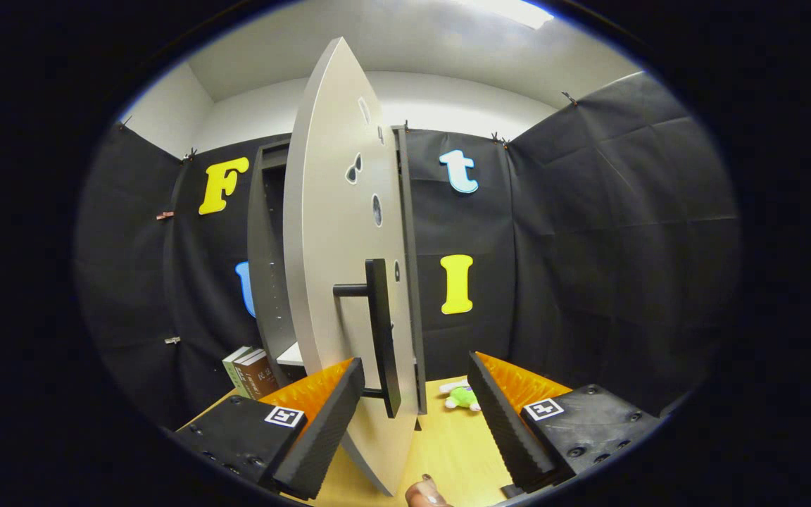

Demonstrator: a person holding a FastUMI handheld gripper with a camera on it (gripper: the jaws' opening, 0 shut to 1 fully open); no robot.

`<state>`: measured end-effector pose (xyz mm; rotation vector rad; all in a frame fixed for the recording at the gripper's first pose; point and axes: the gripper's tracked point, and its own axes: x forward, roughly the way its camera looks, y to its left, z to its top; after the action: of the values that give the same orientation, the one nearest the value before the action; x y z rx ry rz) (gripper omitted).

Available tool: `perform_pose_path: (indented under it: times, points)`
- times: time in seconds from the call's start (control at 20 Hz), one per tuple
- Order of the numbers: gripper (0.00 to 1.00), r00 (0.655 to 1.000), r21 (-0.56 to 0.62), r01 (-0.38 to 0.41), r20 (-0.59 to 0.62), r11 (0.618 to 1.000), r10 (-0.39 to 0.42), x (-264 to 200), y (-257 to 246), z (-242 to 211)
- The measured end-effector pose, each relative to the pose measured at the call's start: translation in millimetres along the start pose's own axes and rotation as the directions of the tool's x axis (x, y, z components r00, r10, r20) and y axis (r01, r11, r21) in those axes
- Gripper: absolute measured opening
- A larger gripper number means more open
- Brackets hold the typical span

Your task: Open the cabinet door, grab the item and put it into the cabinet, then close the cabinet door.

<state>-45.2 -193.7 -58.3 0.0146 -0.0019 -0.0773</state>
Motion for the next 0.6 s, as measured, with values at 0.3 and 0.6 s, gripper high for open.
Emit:
perform_pose_path:
  times: [0.3, 0.6]
  points:
    - [0.98, 0.997, 0.012, -0.072, -0.036, 0.997, 0.073, 17, 115, -25]
    - [0.98, 0.996, -0.010, -0.087, -0.002, 0.996, 0.087, 16, 168, -24]
